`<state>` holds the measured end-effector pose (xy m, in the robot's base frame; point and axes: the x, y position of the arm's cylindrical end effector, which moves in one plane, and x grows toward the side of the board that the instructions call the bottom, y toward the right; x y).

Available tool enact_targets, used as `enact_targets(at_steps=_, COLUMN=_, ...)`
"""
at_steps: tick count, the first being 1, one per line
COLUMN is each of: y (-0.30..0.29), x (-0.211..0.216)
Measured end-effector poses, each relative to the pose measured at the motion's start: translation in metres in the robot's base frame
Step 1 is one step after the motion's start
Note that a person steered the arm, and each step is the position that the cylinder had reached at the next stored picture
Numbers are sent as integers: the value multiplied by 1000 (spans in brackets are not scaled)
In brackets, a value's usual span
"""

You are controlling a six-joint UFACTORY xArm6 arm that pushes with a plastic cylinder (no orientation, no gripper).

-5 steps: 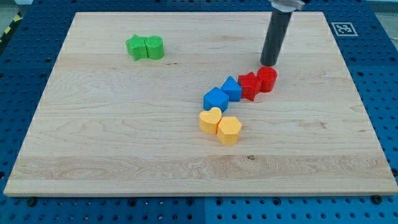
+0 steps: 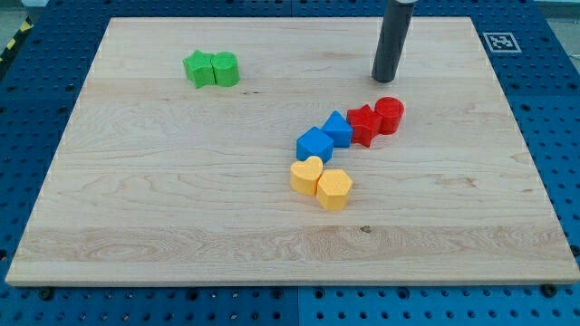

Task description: Slide the green circle below the hexagon

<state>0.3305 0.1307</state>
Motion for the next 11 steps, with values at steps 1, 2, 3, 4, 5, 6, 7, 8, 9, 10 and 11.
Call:
enact_targets(at_steps=1, y=-18, x=-9)
enact_targets(at_steps=2, y=-60, x=-12)
enact_targets(at_steps=3, y=-88, x=-12)
enact_targets(at_steps=4, y=-89, x=-12)
enact_targets(at_steps=5, y=-111, x=-14)
enact_targets(at_steps=6, y=-162, x=-19)
enact_targets(at_steps=7, y=-164, x=-22)
enact_targets(at_steps=8, y=-185, x=-35)
enact_targets(at_steps=9, y=-202, x=-34)
enact_targets(at_steps=10, y=-203, x=2)
enact_targets(at_steps=11, y=-205, x=4)
